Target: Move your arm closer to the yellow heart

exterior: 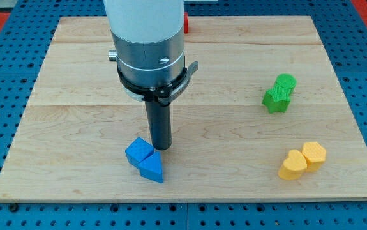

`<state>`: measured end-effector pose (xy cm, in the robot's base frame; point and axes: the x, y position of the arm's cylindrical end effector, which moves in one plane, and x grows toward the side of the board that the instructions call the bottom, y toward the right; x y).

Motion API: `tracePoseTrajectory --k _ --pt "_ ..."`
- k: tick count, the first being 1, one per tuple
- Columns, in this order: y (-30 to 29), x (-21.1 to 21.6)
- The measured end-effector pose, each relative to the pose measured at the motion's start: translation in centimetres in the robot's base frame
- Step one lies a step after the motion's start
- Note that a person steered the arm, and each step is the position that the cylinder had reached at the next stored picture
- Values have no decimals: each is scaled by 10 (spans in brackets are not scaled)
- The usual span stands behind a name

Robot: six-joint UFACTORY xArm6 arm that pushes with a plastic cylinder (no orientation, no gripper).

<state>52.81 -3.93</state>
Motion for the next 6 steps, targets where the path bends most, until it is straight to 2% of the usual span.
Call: tracePoseTrajectory --k 2,4,5,6 --pt "-10 -6" --pt "78 37" --pt "133 88" --pt "155 88"
